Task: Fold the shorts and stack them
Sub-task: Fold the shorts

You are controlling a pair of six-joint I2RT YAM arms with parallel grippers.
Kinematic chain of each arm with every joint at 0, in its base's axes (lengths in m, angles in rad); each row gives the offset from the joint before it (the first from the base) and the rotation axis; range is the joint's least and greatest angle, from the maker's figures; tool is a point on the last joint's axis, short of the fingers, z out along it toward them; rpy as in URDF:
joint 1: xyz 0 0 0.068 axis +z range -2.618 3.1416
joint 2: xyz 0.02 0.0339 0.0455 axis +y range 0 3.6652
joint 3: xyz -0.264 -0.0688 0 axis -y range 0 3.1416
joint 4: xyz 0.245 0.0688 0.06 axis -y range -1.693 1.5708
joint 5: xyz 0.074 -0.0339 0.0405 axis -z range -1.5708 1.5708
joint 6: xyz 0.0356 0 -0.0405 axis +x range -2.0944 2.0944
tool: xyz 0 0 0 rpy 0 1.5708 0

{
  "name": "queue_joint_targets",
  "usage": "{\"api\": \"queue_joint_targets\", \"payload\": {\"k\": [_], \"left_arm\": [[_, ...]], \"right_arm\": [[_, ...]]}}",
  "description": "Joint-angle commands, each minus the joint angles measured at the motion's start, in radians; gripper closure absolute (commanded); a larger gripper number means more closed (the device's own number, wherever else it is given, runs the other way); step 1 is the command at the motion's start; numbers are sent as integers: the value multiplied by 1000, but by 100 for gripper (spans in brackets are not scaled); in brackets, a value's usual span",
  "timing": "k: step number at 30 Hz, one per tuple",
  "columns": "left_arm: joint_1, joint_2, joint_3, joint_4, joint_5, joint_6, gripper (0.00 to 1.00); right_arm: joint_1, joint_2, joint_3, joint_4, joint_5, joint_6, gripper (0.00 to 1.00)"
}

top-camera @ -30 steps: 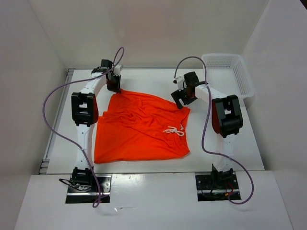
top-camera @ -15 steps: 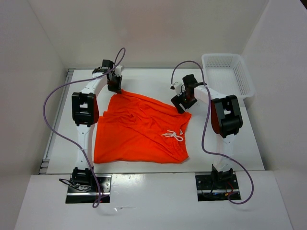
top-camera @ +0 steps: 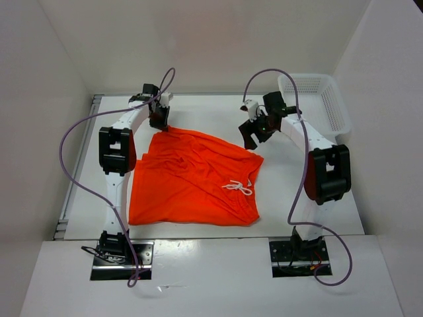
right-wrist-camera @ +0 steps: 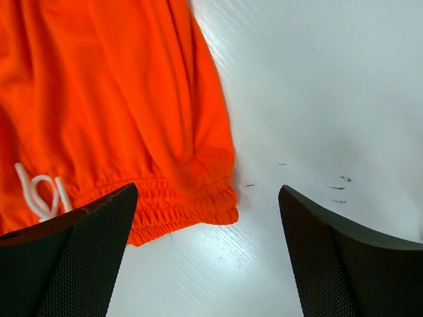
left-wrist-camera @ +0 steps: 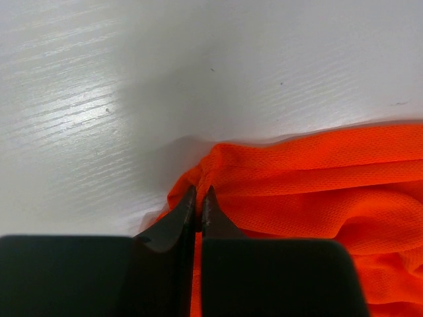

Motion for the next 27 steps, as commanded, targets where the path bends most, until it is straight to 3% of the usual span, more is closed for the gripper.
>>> {"api": "queue_joint_targets", "payload": {"k": [1,11,14,17,20,21,25,27], "left_arm": [[-6,-47,-24,-8,-6,4,100],[-6,-58,-24,-8,-15,4,100],[-6,-67,-24,-8,-24,4,100],[-6,-67,-24,-8,-24,4,100],[-6,-76,-24,-8,-42,4,100],[-6,-76,-24,-8,-64,4,100],[-6,-63,48,48,-146,4,100],[-6,-47,128,57,-165,4,100]], "right_arm": [[-2,-41,-43,-25,-66,4,9],[-22,60,-162,49,66,-16,9],[-22,118,-147,85,121,2,17],[-22,152,-104,105,130,25,30],[-22,176,-57,105,139,35,52],[-22,176,-34,105,139,44,66],[-22,195,66,115,162,55,91],[-13,204,130,139,195,79,94]]}}
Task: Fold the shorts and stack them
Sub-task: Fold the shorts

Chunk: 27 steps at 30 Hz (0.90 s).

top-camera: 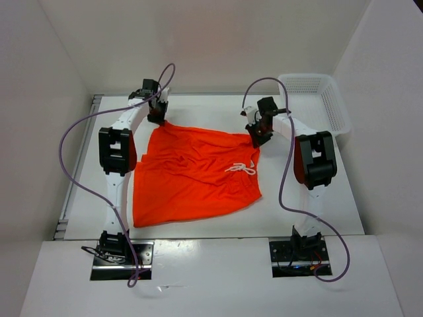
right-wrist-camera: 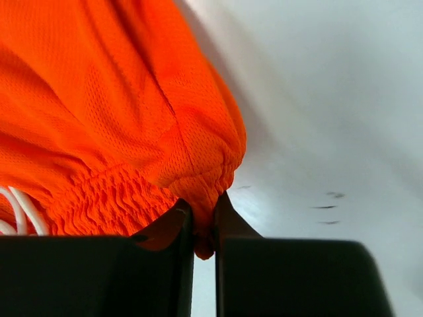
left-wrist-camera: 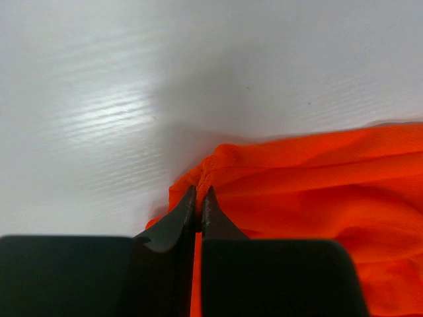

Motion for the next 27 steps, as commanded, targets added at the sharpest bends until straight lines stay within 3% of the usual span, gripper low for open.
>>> {"api": "queue_joint_targets", "payload": {"k": [1,5,9,11,15,19,20,24,27], "left_arm": [[-4,-21,202,48,-83,4,100],[5,0,393,35,-132,4,100],[16,-29,395,-10,-143,4,100],[3,-107,311,-4,-130,4,100],[-39,-305,-25,110,-221,4,100],[-63,-540,-296,97,-261,4,100],[-64,-582,-424,97,-281,4,100],[-73,-745,-649,76,-365,4,100],[-73,-840,-708,50,-365,4,100]], "right_arm": [[2,10,127,96,102,25,99],[13,10,164,139,188,45,100],[22,-41,107,180,228,36,100],[33,-61,83,190,243,36,100],[55,-152,47,190,265,-13,100],[65,-232,11,165,253,-60,100],[80,-248,-23,156,253,-76,100],[151,-332,-123,118,231,-160,100],[183,-390,-178,81,216,-192,100]]}}
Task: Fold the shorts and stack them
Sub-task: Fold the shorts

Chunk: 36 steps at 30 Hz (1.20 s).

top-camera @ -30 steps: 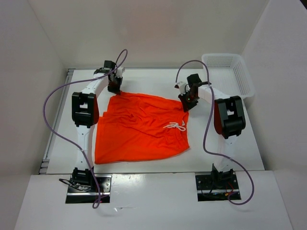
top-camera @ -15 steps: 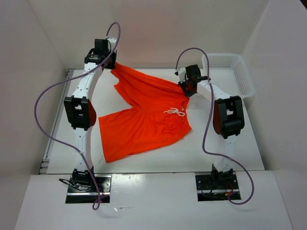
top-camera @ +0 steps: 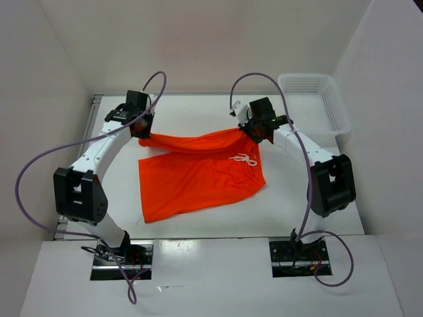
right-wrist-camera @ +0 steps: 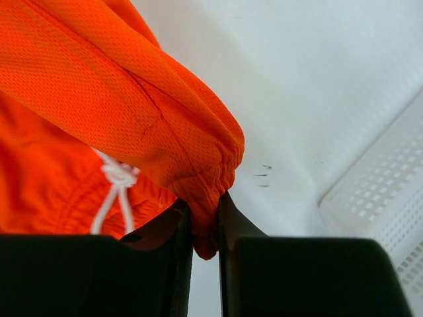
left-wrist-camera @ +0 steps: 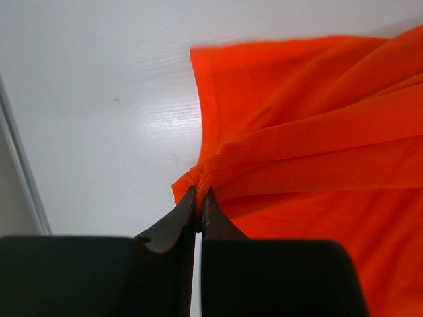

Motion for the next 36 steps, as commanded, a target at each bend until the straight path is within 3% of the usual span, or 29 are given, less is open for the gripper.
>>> {"api": "queue_joint_targets", "payload": {"k": [1,8,20,25,29,36], "left_arm": [[11,-113,-54,3,-61,4,100],[-18,-287,-139,-55,-28,4,100],[-187,-657,-509,-178,-38,4,100],[-210,-675,-539,-242,6,4,100],[-267,-675,-588,-264,6,4,100],[-308,-675,-608,-351,78,4,100]], "right_arm": [[56,-84,-61,-44,-10,-69,100],[65,-234,-182,-63,-10,-123,100],[94,-451,-363,-225,-85,-278,100],[118,-471,-352,-393,-166,-380,100],[261,-535,-438,-437,-153,-402,100],[270,-546,-457,-521,-179,-485,100]]}}
